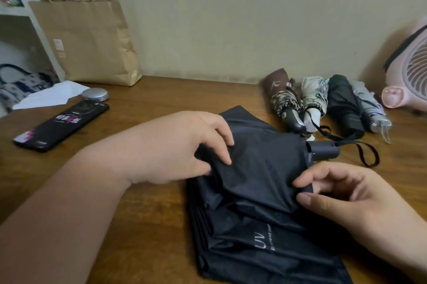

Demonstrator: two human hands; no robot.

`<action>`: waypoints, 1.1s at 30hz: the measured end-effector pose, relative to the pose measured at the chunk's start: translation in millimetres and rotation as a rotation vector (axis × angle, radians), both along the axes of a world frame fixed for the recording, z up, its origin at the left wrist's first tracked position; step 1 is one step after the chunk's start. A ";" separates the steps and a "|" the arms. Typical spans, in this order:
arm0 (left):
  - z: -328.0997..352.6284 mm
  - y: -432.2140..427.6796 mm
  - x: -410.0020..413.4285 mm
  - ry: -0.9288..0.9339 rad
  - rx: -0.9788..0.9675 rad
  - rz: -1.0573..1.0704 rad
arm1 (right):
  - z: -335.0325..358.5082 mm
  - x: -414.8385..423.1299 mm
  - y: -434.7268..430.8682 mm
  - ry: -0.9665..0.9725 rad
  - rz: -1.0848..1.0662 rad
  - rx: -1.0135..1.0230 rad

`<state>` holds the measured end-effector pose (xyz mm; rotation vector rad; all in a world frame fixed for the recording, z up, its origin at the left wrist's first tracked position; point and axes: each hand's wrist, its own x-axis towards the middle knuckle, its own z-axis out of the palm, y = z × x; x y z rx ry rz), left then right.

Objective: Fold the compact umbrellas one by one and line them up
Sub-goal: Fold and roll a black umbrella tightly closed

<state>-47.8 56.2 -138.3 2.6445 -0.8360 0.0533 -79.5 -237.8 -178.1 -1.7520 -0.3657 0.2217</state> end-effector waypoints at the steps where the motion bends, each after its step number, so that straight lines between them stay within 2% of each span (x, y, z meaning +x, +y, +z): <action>1: -1.2 -0.4 1.4 0.008 0.007 0.004 | -0.6 0.5 -1.2 0.007 -0.008 -0.002; 9: -3.9 5.1 2.9 0.134 0.137 -0.037 | -6.3 2.0 -4.2 -0.068 0.004 -0.057; 12: -5.2 -2.6 1.8 0.138 0.022 -0.032 | -6.8 0.8 -5.8 -0.132 0.026 -0.100; 15: -15.6 -23.2 3.6 0.001 -0.134 -0.006 | -7.1 -1.8 -7.2 -0.237 0.034 -0.204; 17: -22.1 -38.4 8.6 -0.112 -0.110 0.037 | -7.1 -3.7 -6.5 -0.313 0.056 -0.261; 18: -24.2 -44.0 11.2 -0.107 -0.043 0.060 | -6.5 -4.5 -6.0 -0.345 0.076 -0.279; 21: -28.8 -50.9 18.8 0.058 0.280 0.043 | -3.9 -5.9 -7.3 -0.493 0.143 -0.408; 23: -28.4 -48.6 18.4 0.133 0.378 -0.004 | -3.9 -9.0 -9.9 -0.590 0.170 -0.551; 27: -23.0 -38.6 16.4 0.177 0.334 -0.066 | -5.3 -19.9 -9.3 -0.818 0.072 -0.796; 30: -17.1 -28.1 16.2 0.248 0.296 -0.105 | -4.4 -23.3 -4.3 -0.939 0.082 -0.883; 33: -14.2 -19.2 14.1 0.312 0.263 -0.122 | -4.5 -21.1 -4.6 -0.972 0.111 -0.926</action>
